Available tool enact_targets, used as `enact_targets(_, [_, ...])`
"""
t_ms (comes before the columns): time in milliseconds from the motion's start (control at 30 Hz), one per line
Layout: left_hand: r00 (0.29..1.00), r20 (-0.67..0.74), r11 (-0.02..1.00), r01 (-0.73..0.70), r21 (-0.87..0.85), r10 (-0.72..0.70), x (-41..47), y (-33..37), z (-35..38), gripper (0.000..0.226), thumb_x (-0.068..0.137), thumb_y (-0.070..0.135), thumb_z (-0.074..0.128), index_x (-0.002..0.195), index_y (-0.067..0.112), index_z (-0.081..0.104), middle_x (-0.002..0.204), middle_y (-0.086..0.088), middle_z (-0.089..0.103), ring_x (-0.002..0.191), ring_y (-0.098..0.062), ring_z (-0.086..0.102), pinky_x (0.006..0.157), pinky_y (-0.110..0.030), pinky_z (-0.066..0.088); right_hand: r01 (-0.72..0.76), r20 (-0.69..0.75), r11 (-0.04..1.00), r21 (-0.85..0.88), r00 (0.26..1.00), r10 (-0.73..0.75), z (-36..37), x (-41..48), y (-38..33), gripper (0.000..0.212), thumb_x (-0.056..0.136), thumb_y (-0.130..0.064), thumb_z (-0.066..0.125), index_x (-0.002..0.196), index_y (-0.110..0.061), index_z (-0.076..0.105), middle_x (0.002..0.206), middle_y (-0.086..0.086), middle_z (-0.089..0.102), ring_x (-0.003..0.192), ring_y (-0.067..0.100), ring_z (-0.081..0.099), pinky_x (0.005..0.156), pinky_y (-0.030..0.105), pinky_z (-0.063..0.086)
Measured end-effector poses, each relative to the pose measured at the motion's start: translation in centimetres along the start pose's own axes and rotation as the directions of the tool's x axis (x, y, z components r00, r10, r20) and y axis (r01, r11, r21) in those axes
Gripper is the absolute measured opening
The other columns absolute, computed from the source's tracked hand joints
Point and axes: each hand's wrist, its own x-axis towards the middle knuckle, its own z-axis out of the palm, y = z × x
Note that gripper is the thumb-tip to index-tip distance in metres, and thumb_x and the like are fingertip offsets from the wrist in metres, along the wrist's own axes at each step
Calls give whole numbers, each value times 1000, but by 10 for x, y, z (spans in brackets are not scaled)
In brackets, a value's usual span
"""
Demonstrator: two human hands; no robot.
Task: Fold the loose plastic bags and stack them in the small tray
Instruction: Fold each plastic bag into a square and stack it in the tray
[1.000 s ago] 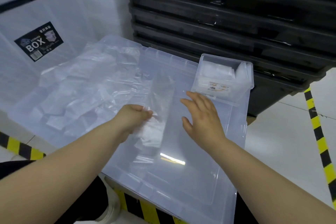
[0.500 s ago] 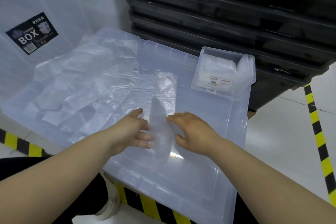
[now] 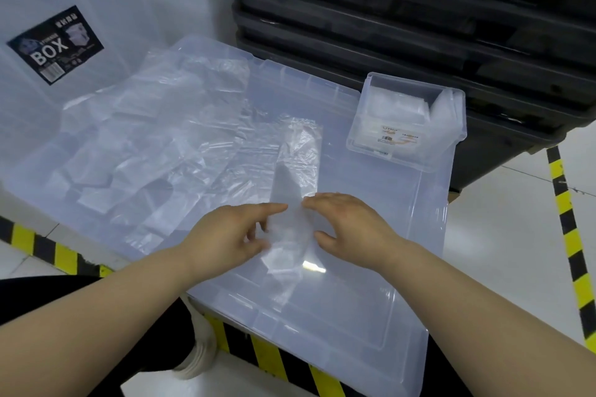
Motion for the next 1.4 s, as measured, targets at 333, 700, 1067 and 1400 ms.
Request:
enact_targets(333, [923, -50, 899, -357, 254, 380, -18, -20, 13, 81, 64, 76, 43, 129, 27, 40, 134, 0, 42, 117, -15, 36, 94, -37, 32, -9, 29, 999, -38, 1000, 10, 2, 0, 0, 54, 93, -27, 48, 143, -21, 29, 149, -7, 32, 138, 7, 23, 107, 13, 9])
enact_targets(700, [917, 3, 858, -375, 350, 400, -21, -25, 13, 60, 65, 50, 43, 115, 21, 61, 119, -2, 64, 107, -14, 61, 88, -35, 40, 264, -191, 948, -178, 936, -296, 21, -6, -9, 37, 66, -40, 54, 91, -15, 63, 98, 7, 67, 102, 22, 51, 93, 30, 35])
enact_targets(1067, [892, -43, 838, -406, 365, 450, -18, -27, 19, 61, 67, 60, 41, 110, 23, 65, 114, -1, 66, 106, -16, 60, 82, -31, 48, 429, -25, 893, -135, 900, -436, 41, -25, -38, 22, 59, -28, 82, 76, -19, 72, 82, -2, 68, 73, 17, 65, 53, 19, 46])
enact_targets(1400, [891, -88, 853, -393, 342, 446, -16, -30, 26, 63, 73, 62, 43, 124, 25, 44, 133, -7, 52, 123, -17, 36, 104, -30, 26, 281, -83, 959, 32, 957, -277, 37, -21, -37, 26, 79, -24, 44, 71, -18, 69, 70, -8, 67, 62, 11, 62, 43, 18, 45])
